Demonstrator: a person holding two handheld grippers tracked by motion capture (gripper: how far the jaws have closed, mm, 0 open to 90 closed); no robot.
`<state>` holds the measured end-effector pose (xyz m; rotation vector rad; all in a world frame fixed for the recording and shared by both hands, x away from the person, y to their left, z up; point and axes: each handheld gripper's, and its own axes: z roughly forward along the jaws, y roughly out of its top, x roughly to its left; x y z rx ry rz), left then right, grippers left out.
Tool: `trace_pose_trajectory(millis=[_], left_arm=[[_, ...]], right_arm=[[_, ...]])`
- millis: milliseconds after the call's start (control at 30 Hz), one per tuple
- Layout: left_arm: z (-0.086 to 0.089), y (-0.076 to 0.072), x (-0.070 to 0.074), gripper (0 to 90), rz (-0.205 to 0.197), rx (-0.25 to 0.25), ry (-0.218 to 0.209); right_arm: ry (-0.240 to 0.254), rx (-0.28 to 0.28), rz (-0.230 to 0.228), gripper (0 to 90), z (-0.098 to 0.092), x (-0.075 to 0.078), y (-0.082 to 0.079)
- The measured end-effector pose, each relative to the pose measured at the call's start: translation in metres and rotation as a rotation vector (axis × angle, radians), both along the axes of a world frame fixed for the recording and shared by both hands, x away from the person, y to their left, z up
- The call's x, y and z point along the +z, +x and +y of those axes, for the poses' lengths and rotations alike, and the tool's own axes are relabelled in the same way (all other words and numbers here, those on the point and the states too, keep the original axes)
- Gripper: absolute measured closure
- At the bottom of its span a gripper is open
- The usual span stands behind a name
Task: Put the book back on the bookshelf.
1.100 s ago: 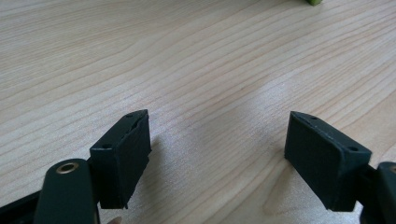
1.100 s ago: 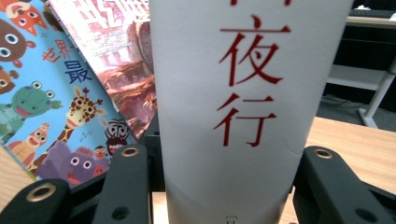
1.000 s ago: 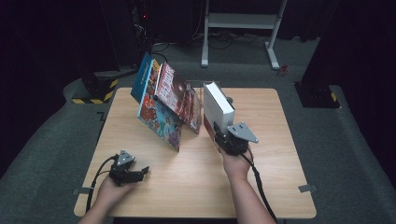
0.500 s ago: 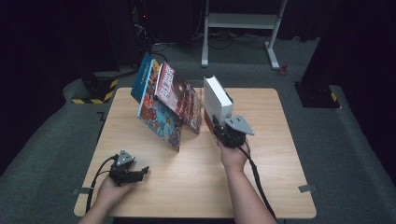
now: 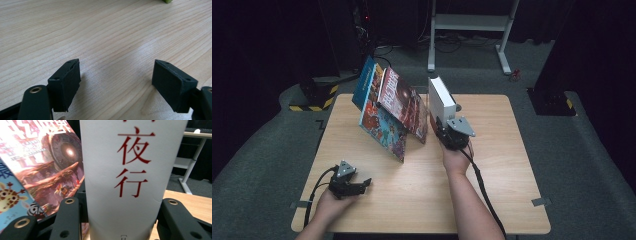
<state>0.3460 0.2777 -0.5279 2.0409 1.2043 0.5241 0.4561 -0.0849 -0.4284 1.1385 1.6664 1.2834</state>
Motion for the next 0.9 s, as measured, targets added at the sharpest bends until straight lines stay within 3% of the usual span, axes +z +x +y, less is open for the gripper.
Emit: trace_pose_trajectory(millis=[367,700,900], left_arm=[[0.000,0.000,0.000,23.1,0.001,0.000,-0.002],[0.000,-0.001,0.000,23.3,0.000,0.001,-0.002],[0.000,-0.001,0.000,23.4,0.000,0.001,0.000]], right_arm=[[-0.034,-0.043,-0.007,54.5,0.014,-0.009,0.028],[-0.009,-0.077,0.021,54.5,0.016,-0.015,0.047],[-0.015,-0.077,0.013,54.4,0.022,-0.016,0.056]])
